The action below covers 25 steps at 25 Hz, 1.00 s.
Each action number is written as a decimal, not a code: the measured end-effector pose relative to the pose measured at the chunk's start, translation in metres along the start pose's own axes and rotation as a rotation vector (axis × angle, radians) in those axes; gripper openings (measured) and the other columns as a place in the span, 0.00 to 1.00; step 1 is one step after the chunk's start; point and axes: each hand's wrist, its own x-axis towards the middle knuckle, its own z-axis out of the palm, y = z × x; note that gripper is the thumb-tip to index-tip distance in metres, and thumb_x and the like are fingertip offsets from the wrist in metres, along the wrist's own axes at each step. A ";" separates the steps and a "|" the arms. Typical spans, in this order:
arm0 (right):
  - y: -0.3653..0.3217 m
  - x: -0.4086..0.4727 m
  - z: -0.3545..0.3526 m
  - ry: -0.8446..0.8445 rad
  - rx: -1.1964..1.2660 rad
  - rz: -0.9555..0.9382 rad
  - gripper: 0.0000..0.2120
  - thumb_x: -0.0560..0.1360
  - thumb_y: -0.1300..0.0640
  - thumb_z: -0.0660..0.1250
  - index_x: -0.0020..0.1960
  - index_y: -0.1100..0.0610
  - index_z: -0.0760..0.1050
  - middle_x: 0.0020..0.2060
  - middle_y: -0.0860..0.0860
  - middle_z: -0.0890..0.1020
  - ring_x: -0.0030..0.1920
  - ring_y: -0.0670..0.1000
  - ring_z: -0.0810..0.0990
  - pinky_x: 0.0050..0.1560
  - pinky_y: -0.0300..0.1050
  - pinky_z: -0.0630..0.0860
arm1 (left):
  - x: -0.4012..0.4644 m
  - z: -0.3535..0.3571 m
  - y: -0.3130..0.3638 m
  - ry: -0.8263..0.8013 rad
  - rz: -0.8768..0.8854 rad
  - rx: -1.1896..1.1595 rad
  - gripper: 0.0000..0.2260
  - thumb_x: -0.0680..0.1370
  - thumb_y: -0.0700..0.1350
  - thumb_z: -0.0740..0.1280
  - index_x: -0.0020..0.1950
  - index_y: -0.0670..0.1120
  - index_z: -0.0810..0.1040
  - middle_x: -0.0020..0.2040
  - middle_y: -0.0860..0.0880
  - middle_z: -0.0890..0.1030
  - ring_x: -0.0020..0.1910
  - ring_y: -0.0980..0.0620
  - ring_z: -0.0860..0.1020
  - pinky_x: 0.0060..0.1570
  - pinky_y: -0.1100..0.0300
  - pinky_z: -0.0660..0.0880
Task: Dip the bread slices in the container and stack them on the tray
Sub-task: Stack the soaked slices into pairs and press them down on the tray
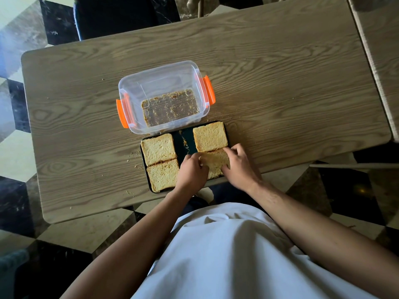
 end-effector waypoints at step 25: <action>-0.008 0.037 0.018 -0.155 -0.494 -0.342 0.34 0.74 0.52 0.68 0.76 0.46 0.56 0.79 0.54 0.50 0.77 0.61 0.47 0.76 0.59 0.48 | -0.002 -0.036 -0.062 0.153 0.213 0.608 0.27 0.78 0.42 0.62 0.77 0.42 0.63 0.81 0.39 0.55 0.80 0.40 0.51 0.77 0.40 0.52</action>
